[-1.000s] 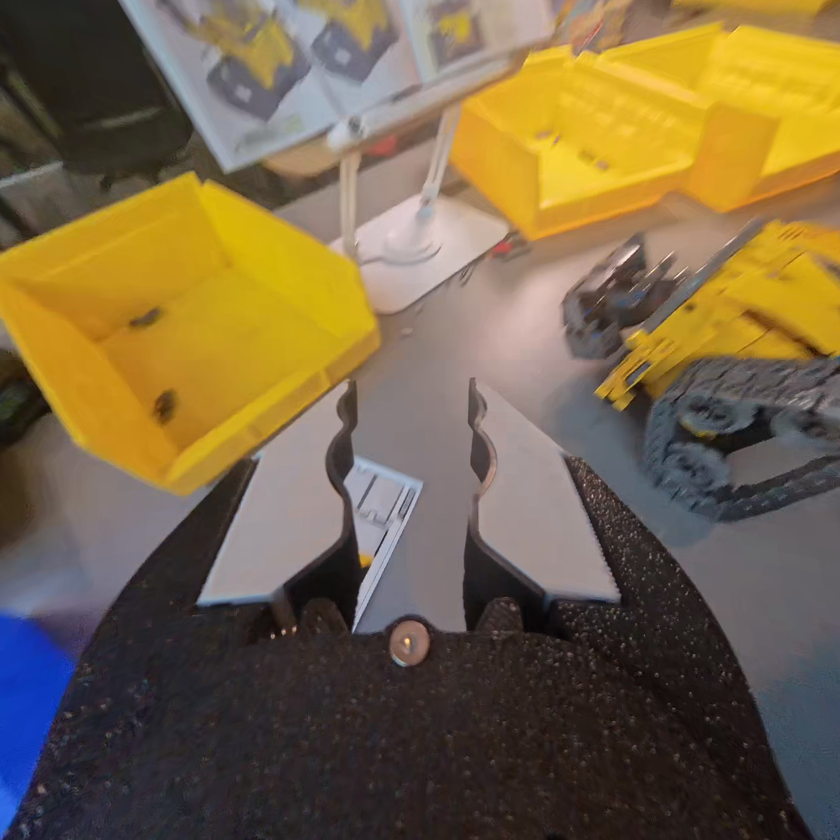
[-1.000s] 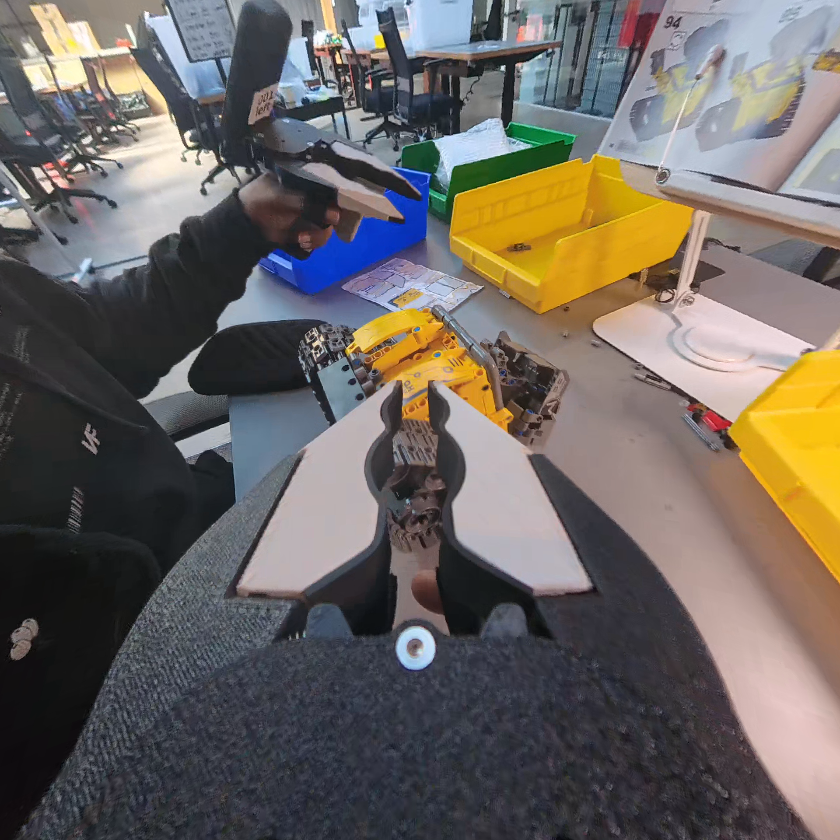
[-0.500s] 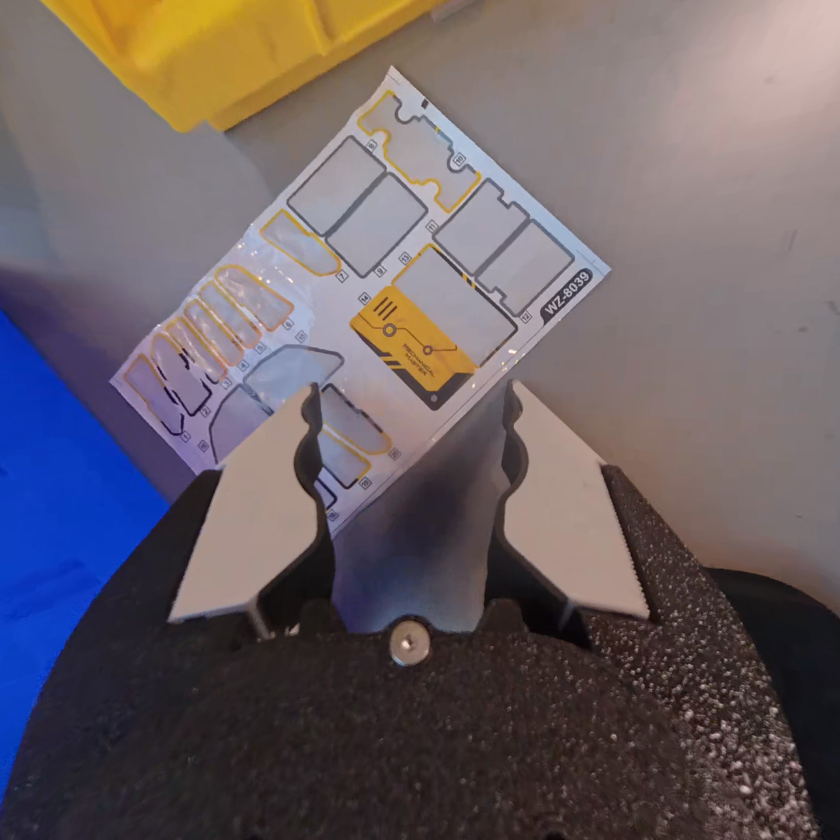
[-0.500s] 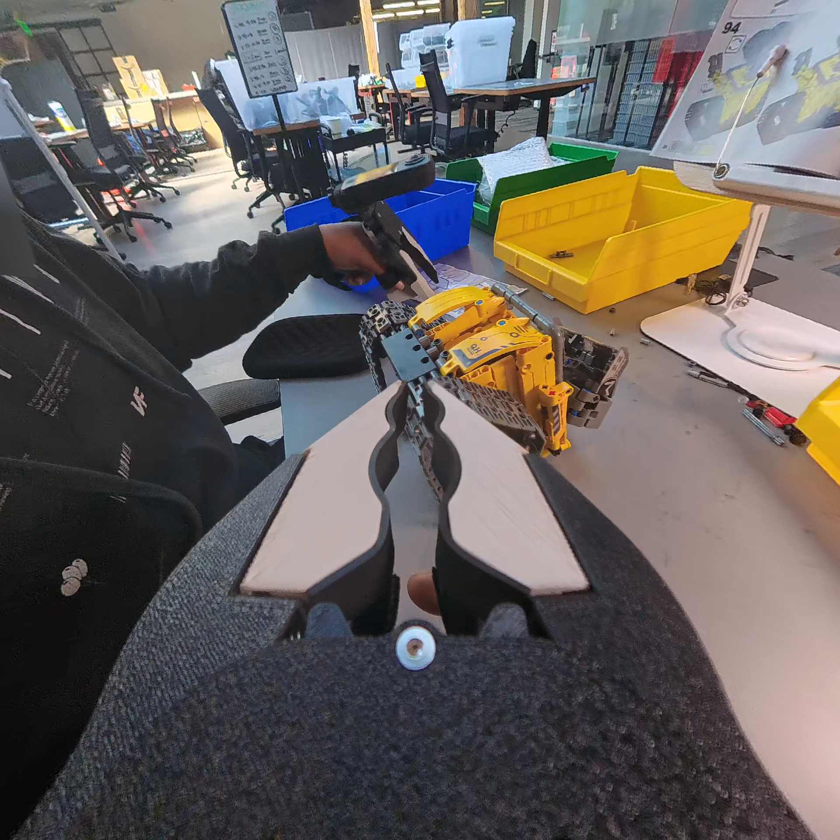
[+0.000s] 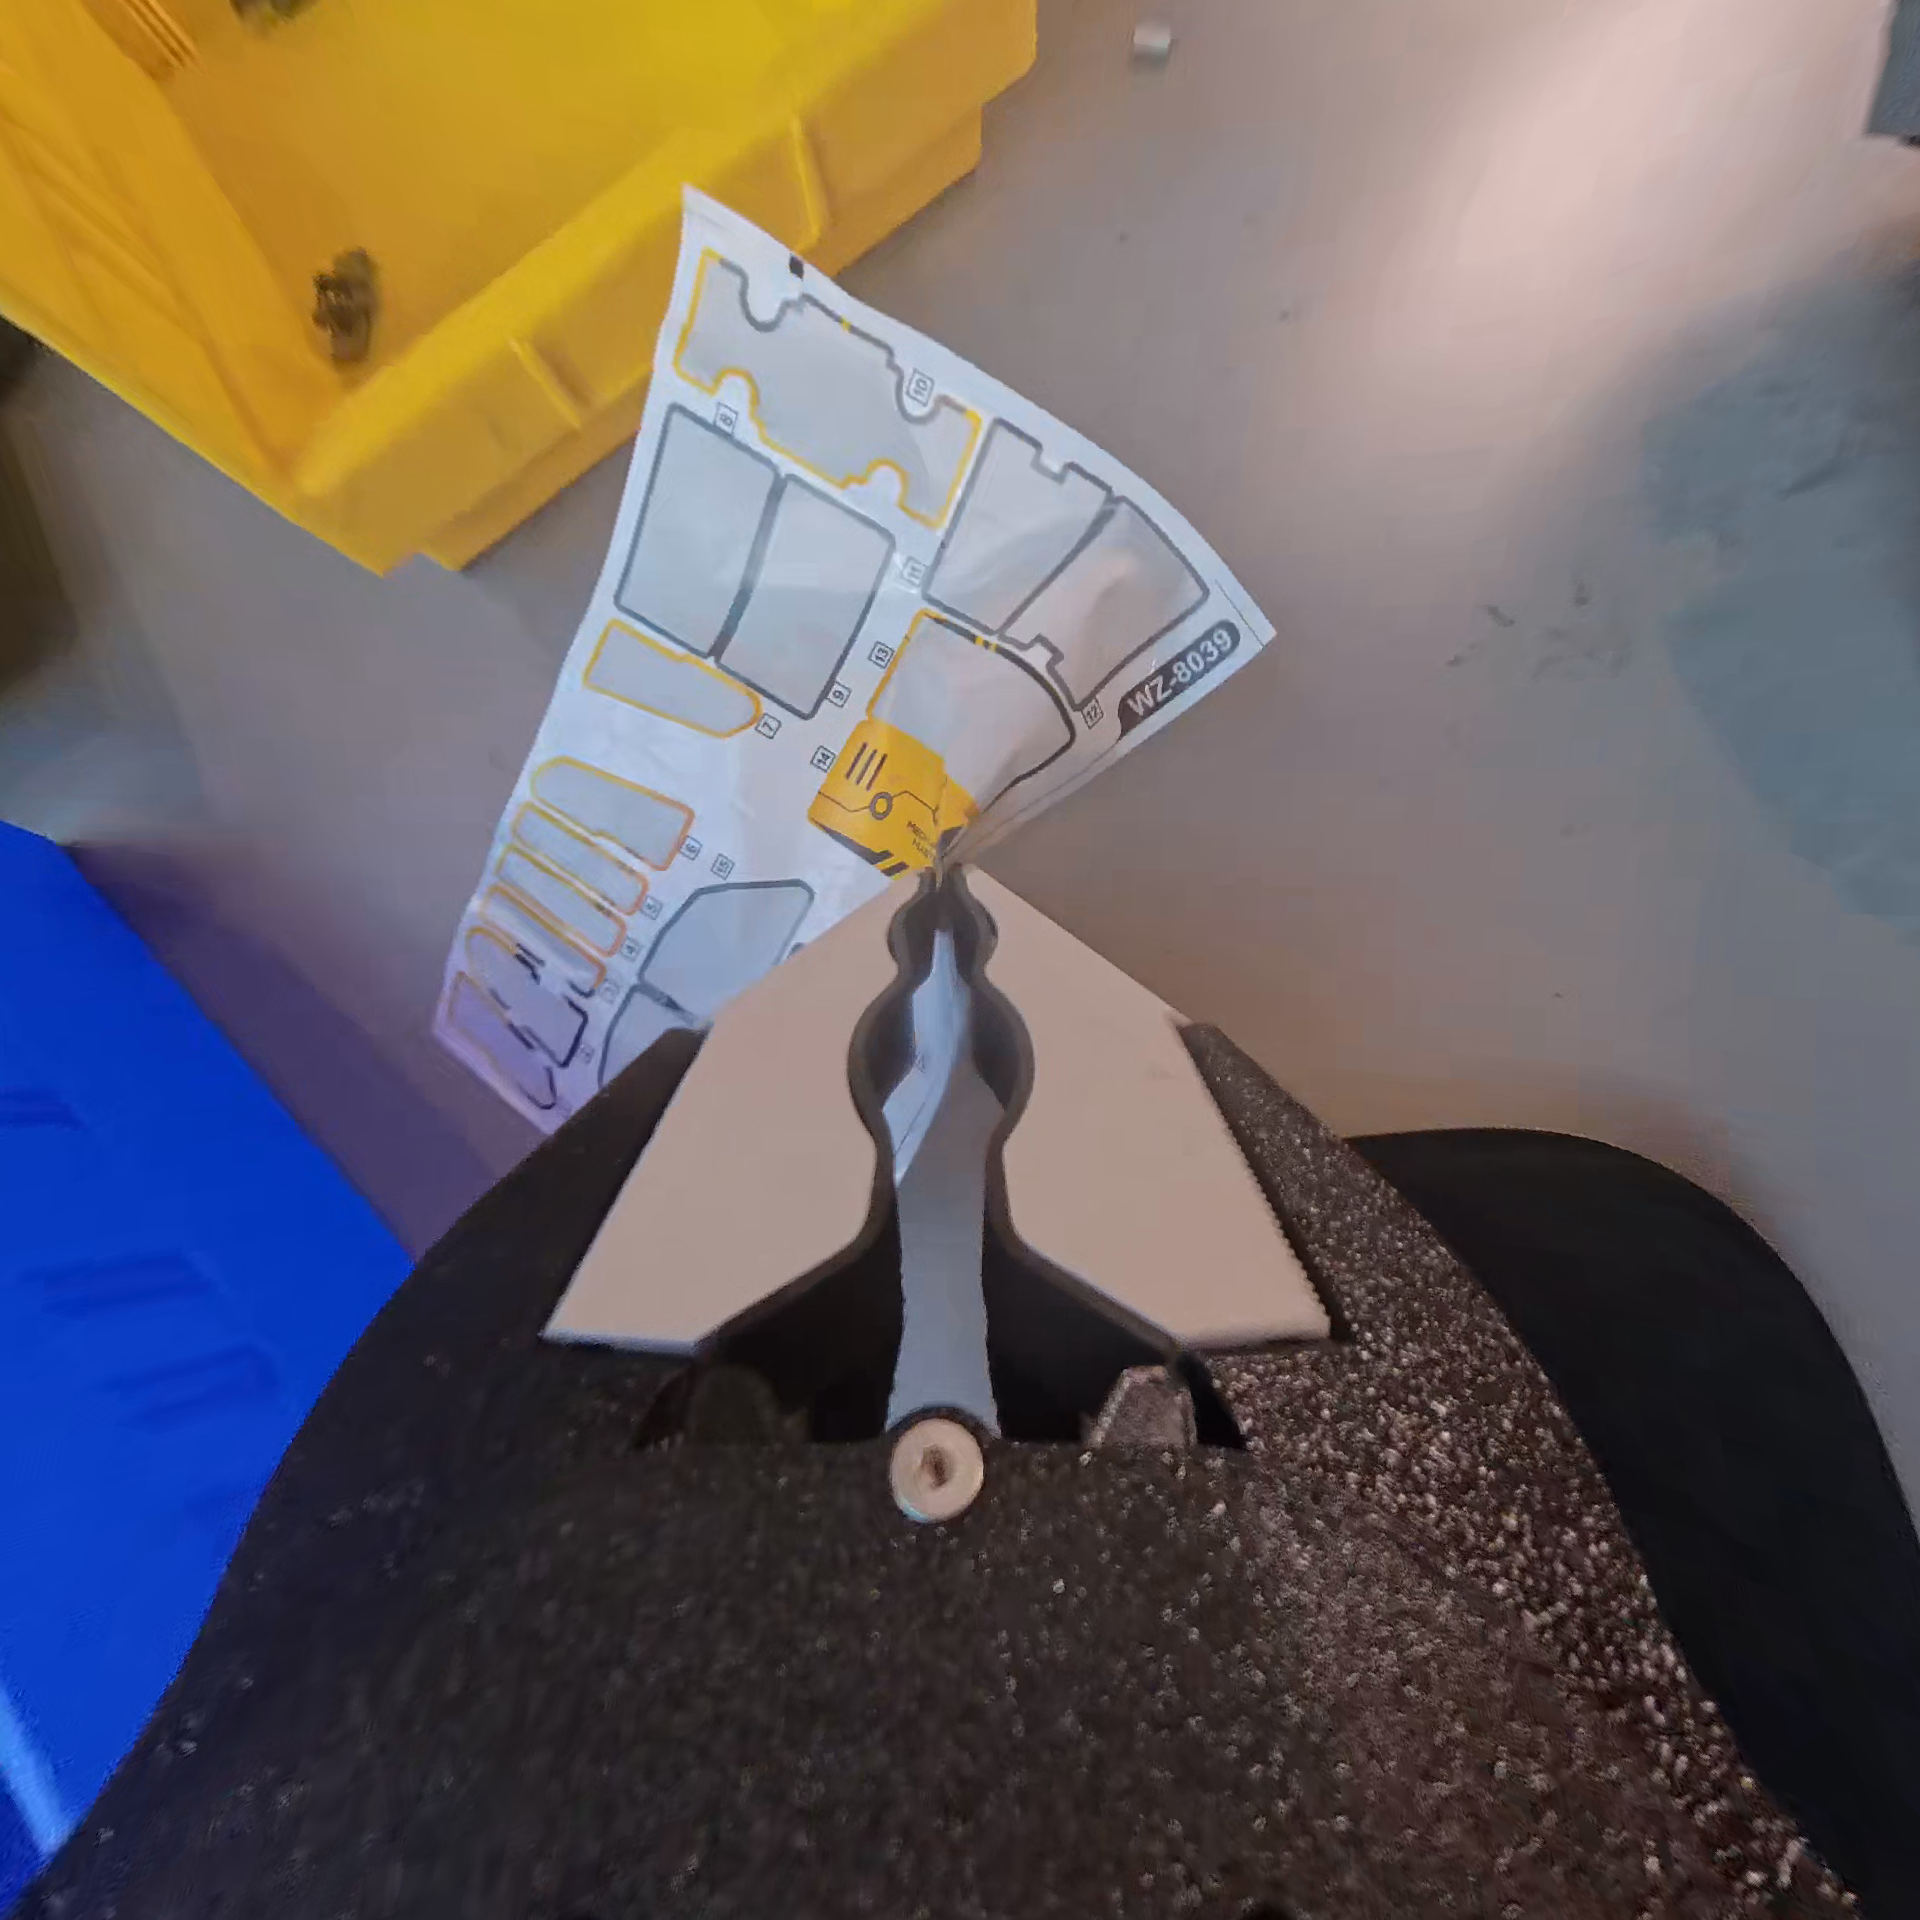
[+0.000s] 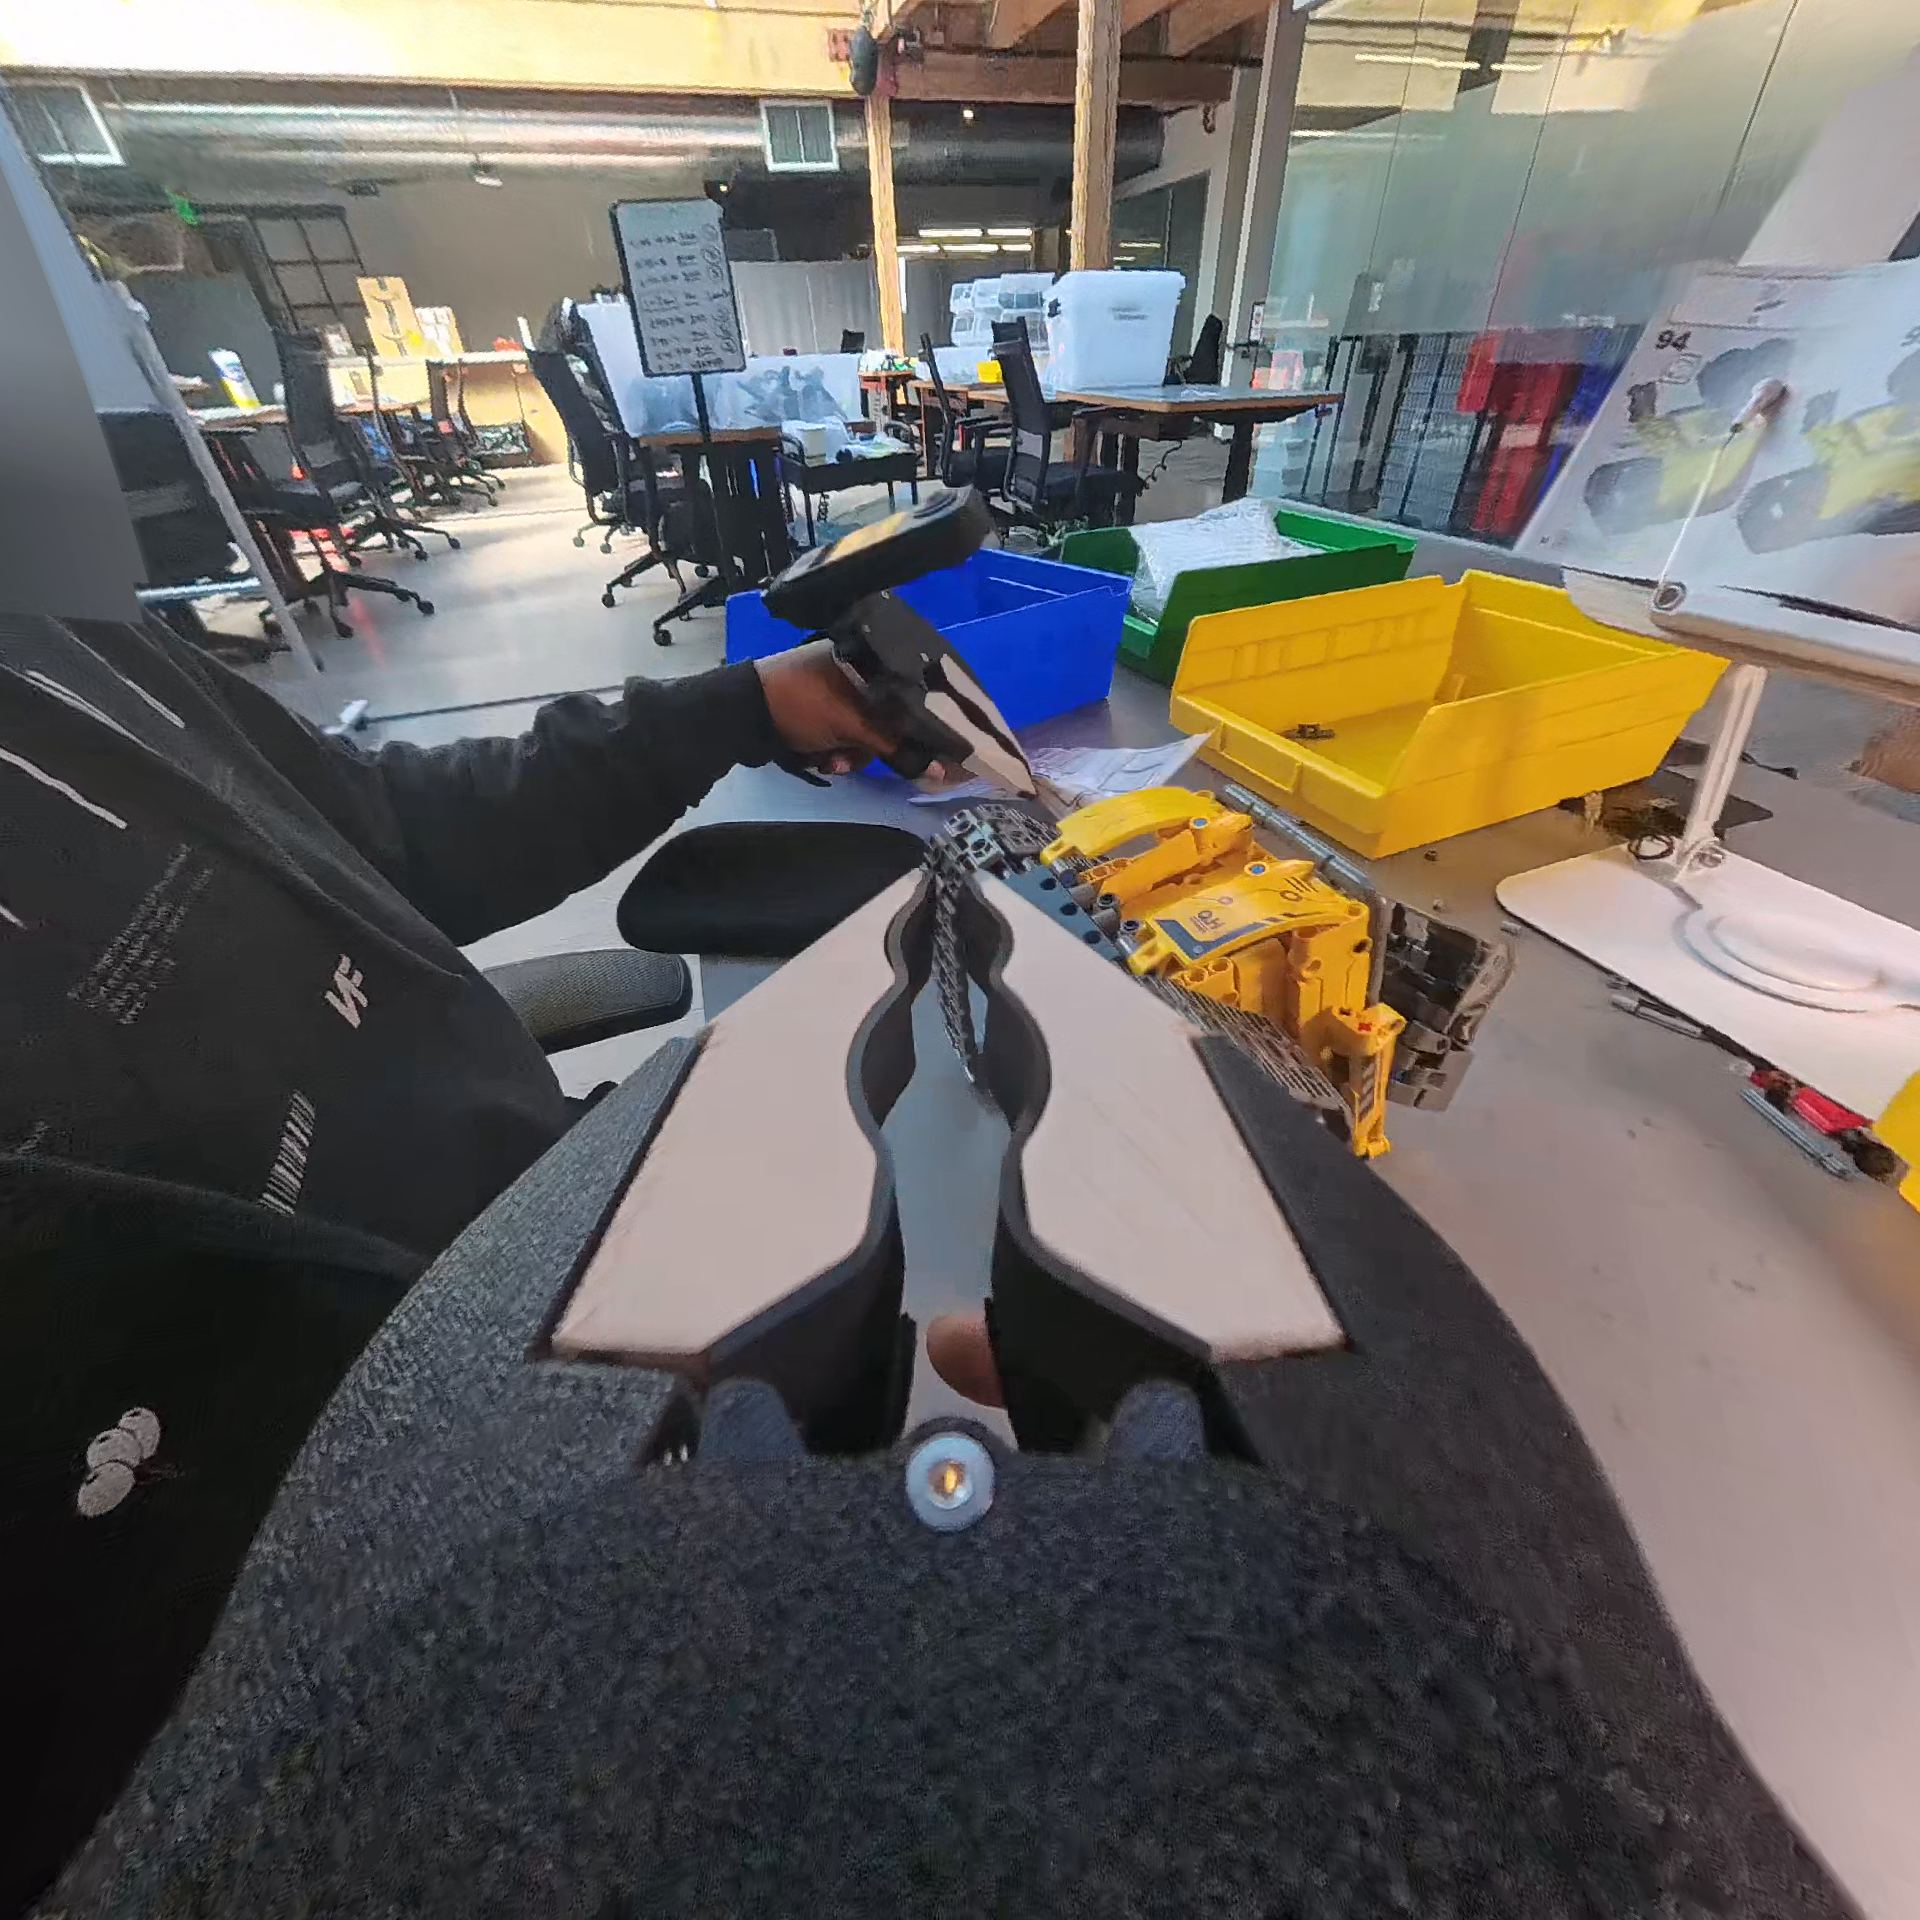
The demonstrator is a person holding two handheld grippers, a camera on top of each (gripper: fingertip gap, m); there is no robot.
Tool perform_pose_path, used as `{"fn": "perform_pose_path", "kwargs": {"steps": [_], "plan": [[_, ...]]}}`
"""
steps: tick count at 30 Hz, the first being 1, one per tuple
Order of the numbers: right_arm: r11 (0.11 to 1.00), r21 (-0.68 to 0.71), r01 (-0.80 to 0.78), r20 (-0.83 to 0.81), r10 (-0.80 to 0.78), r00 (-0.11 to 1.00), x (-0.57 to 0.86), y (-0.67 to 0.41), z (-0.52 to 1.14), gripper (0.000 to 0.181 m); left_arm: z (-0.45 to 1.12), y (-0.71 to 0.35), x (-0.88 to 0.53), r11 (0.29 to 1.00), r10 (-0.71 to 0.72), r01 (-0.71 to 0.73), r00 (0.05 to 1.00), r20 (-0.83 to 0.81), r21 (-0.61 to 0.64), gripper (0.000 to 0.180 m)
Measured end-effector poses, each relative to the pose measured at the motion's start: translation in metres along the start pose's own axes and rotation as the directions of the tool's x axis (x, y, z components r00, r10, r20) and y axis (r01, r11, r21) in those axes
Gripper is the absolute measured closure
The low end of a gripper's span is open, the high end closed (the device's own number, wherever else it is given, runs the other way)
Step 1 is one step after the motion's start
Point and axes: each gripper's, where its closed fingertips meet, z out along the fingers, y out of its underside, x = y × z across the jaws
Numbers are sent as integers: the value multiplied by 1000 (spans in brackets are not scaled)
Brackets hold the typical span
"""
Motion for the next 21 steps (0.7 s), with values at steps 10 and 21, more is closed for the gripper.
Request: {"fn": "perform_pose_path", "kwargs": {"steps": [10,21], "plan": [[958,-15,286,24,-285,958,-40,-30,62,161,-119,-64,89,897,278,-233,958,-70,376,179],[644,-216,734,154,-720,677,-72,-18,138,153,-164,-74,172,753,594,-517,800,-81,407,179]]}}
